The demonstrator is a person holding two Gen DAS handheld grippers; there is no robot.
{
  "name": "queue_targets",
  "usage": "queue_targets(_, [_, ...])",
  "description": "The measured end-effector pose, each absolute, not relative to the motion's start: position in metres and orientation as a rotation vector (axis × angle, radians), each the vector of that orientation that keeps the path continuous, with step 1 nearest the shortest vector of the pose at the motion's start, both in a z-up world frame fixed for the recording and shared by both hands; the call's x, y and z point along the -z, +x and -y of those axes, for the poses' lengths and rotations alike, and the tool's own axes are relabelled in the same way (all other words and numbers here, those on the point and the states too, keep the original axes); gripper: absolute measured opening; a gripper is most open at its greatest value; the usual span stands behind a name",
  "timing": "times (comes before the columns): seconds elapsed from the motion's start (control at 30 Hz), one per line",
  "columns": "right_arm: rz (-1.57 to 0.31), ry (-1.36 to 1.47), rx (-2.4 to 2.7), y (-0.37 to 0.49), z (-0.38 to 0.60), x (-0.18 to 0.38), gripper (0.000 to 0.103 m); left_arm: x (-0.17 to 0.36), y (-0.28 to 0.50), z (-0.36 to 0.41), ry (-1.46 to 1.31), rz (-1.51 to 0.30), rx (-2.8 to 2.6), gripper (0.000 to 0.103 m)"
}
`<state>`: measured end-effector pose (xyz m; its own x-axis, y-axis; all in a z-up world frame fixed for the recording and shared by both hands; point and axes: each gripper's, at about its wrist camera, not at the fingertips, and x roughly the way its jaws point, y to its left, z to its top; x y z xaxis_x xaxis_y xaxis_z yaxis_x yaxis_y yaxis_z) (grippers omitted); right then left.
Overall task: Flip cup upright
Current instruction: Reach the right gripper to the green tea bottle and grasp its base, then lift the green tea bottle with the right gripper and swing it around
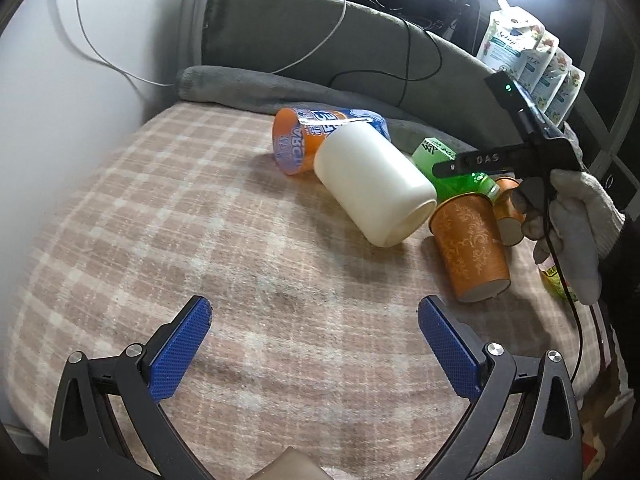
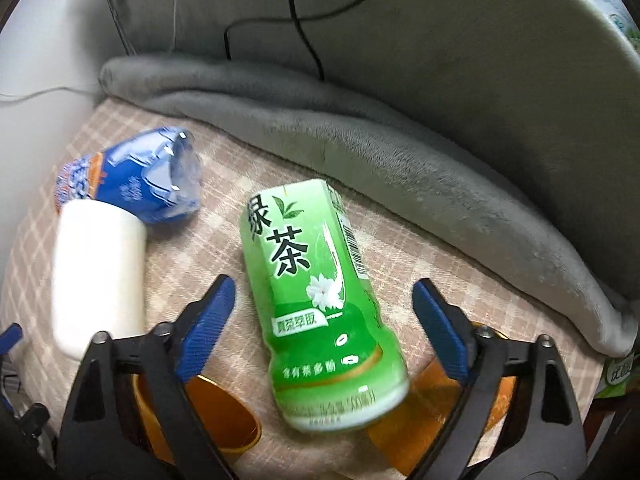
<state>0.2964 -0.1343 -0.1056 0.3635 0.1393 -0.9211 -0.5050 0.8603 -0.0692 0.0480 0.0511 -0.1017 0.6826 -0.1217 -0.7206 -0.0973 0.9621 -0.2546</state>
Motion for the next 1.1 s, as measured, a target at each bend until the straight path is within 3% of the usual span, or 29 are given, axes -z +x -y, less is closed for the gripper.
queue_targets(0.1, [-1.131, -0.366, -0.432, 0.298, 0.131, 0.110, 0.070, 0.101, 0.049, -0.050, -0.274, -0.820, 0.007, 0.102])
queue_targets(0.73, [-0.890, -0.119, -0.465, 0.227, 0.193, 0.021, 0.065, 0.083, 0.038, -0.025, -0.205, -0.771, 0.016, 0.102])
queue_targets(1.1, [-0.897, -0.047, -0.576, 0.136, 0.235, 0.004, 0.065, 0.068, 0.020, -0.002, -0.161, -0.729, 0.062, 0.102])
